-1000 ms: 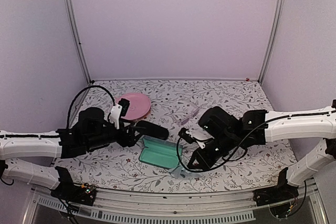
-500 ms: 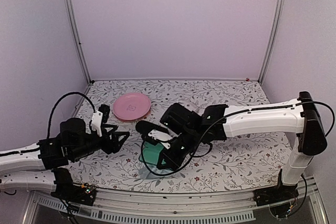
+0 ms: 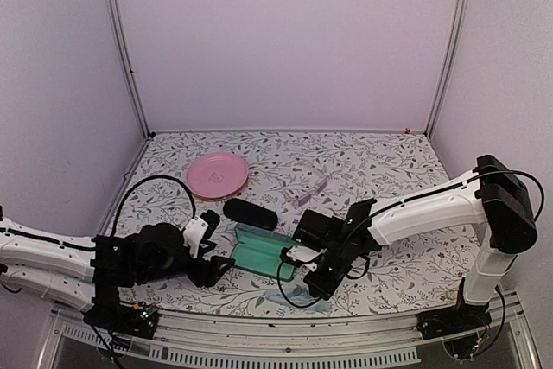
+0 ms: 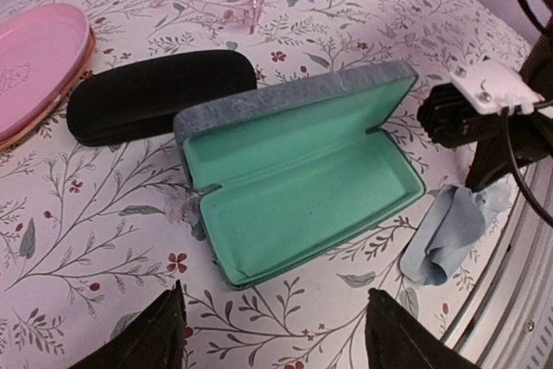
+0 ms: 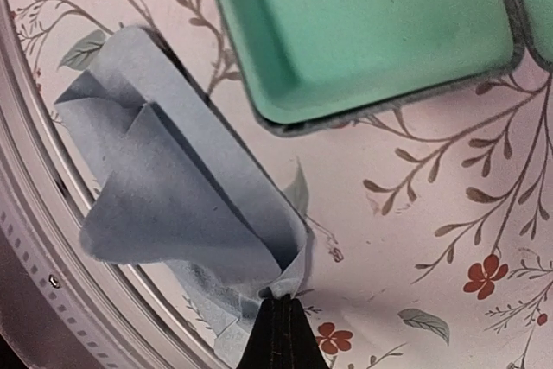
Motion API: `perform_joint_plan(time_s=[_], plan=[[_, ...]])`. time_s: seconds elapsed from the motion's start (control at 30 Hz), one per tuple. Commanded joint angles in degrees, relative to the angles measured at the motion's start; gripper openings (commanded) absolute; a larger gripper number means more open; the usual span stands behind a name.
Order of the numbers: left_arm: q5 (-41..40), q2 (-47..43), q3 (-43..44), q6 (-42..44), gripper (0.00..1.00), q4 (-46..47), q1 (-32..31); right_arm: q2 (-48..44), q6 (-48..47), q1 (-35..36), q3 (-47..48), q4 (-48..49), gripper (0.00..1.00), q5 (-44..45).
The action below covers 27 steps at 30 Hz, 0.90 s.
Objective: Organize the sunglasses
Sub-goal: Place the glasses cleaning cloth at the corner of the board.
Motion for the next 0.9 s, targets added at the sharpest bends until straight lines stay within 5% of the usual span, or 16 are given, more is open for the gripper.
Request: perform_joint_plan(time_s=[0.0, 0.3, 0.6, 0.87], plan=[[1.8, 7.2, 1.3, 2.5, 0.72, 7.8, -4.6, -3.4, -0.4, -1.3, -2.7, 1.5, 0.00, 1.5], [9.1, 20.5, 3.8, 7.4, 0.69, 21.9, -9.6, -8.3, -0.2, -2.7, -6.8, 5.5, 0.12, -2.9], [12.6, 27.9, 8.5, 11.0, 0.69, 26.1, -10.3, -14.0, 0.7, -3.7, -9.4, 6.7, 0.31, -4.3], [15.6, 34.2, 12.9, 13.0, 0.70, 26.2, -10.5, -20.6, 4.0, -6.0, -13.4, 8.5, 0.38, -6.2]])
